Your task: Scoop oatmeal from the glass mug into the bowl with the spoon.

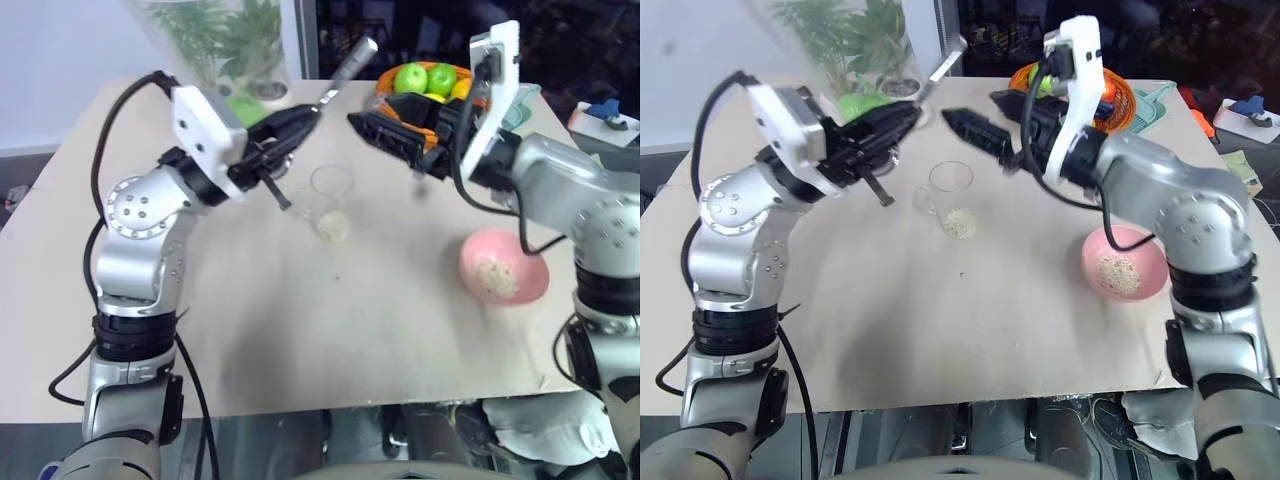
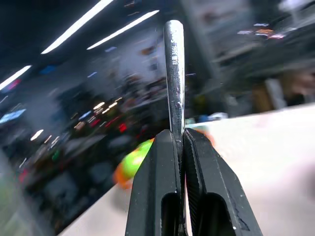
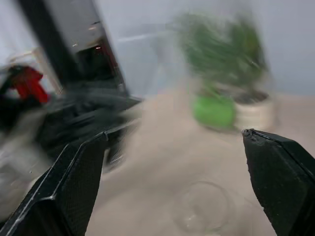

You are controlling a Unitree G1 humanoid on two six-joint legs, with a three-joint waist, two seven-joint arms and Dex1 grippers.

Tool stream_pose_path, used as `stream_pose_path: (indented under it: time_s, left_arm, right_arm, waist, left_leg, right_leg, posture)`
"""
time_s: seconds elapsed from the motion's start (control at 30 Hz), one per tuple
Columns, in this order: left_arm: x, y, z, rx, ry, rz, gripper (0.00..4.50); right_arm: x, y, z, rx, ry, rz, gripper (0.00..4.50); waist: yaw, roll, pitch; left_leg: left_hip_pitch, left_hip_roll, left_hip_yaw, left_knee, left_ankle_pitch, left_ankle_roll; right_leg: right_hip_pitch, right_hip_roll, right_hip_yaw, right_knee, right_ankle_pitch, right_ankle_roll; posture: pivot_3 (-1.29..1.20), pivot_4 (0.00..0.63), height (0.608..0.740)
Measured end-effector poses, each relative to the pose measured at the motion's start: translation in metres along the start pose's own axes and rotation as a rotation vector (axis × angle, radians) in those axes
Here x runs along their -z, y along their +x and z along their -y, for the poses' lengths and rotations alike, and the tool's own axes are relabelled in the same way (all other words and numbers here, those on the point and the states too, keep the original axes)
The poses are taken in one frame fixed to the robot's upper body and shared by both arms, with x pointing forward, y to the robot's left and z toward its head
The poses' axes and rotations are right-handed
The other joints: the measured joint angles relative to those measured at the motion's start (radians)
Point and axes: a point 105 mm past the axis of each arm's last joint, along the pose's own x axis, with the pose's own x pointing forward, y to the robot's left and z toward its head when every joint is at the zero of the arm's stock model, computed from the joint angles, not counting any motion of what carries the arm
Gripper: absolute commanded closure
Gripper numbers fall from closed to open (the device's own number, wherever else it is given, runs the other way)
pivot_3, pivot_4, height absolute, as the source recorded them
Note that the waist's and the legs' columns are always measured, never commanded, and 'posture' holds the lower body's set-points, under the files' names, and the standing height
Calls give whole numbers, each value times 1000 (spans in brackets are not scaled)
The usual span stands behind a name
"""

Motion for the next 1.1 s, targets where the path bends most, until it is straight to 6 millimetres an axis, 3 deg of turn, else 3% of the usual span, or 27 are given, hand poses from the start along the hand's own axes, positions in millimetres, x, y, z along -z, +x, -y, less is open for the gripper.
stream_pose_path:
  time_s: [0.1, 0.27, 0.53, 0.57, 0.6, 0.63, 0.7, 0.73, 0.77, 0.8, 0.83, 0.9, 0.97, 1.1]
  left_arm:
    - [-1, 0, -2, 34, 49, 7, 4480]
    - [4, 0, -5, 45, 75, 0, 4480]
    - [13, -2, -13, 26, 86, -27, 4480]
    - [11, 0, -15, 26, 96, -25, 4480]
    - [9, 0, -16, 21, 104, -23, 4480]
    - [9, 0, -19, 15, 111, -29, 4480]
    - [19, 0, -23, -17, 91, -58, 4480]
    - [19, 0, -23, -18, 90, -58, 4480]
    - [21, 2, -24, -31, 82, -57, 4480]
    - [22, 1, -25, -39, 78, -61, 4480]
    - [26, -2, -34, -82, 70, -75, 4480]
    - [27, -6, -42, -122, 71, -85, 4480]
    - [30, -11, -48, -145, 85, -110, 4480]
    - [34, -10, -51, -177, 80, -114, 4480]
  right_arm:
    - [6, 5, 26, 16, 32, -9, 0]
    - [2, 13, 50, -33, 60, 11, 0]
    - [16, 6, 97, -57, 56, -37, 0]
    - [16, 2, 91, -74, 38, -46, 0]
    - [13, -3, 72, -112, 23, -37, 0]
    - [9, -8, 44, -147, -3, -24, 0]
    - [-6, -5, -32, -275, -111, 33, 0]
    - [-7, -5, -33, -276, -115, 36, 0]
    - [-20, -6, -46, -267, -166, 86, 0]
    - [-26, -6, -45, -241, -180, 105, 0]
    - [-55, -9, -21, -75, -200, 177, 0]
    - [-79, -18, 3, 54, -205, 212, 0]
    - [-95, -24, 4, 78, -221, 245, 0]
    - [-90, -20, -2, 61, -202, 214, 0]
  waist:
    - [-2, 1, 1]
    - [-5, 3, 2]
    - [-4, 7, 5]
    - [-3, 8, 6]
    - [-1, 9, 6]
    - [-1, 11, 7]
    - [-10, 14, 8]
    - [-13, 14, 8]
    - [-16, 14, 8]
    - [-16, 14, 8]
    - [-14, 14, 9]
    - [-8, 15, 9]
    - [-5, 15, 9]
    - [-6, 15, 9]
  left_leg:
    - [-1, 0, 0, 0, 0, 0]
    - [-2, 0, 1, 0, 0, 0]
    - [-2, 1, 1, 0, 0, 0]
    - [-3, 1, 0, -1, 0, 0]
    - [-8, 4, -3, -1, 0, 0]
    - [-13, 4, -5, 0, 0, 0]
    - [-17, 2, -6, 2, 1, -1]
    - [-17, 1, -5, 2, 1, -2]
    - [-17, 1, -4, 3, 1, -3]
    - [-17, 1, -4, 3, 1, -3]
    - [-16, 0, -6, 11, 1, -2]
    - [-16, 0, -6, 13, 1, -1]
    - [-15, 0, -6, 14, 1, -1]
    - [-15, 1, -6, 14, 2, -1]
  right_leg:
    - [-1, 0, 0, 0, 0, 1]
    - [-2, 0, 0, 0, 1, 2]
    - [-2, 0, 1, 0, 1, 2]
    - [-3, 0, 0, 0, 1, 2]
    - [-7, -1, -2, 4, 1, 2]
    - [-12, -1, -3, 5, 1, 3]
    - [-18, -1, -4, 7, 1, 3]
    - [-18, -1, -5, 7, 1, 3]
    - [-16, -1, -7, 6, 1, 3]
    - [-15, -1, -8, 6, 1, 3]
    - [-10, -1, -7, 5, 1, 5]
    - [-9, -1, -7, 5, 2, 7]
    - [-9, 0, -5, 6, 3, 7]
    - [-10, 0, -4, 8, 3, 6]
  posture:
    - [0, 150, 740]
    - [0, 150, 740]
    - [0, 150, 740]
    - [0, 150, 740]
    - [0, 150, 740]
    - [0, 150, 740]
    - [0, 150, 740]
    - [0, 150, 740]
    - [0, 150, 740]
    - [0, 150, 740]
    - [0, 150, 740]
    - [0, 150, 740]
    - [0, 150, 740]
    - [0, 150, 740]
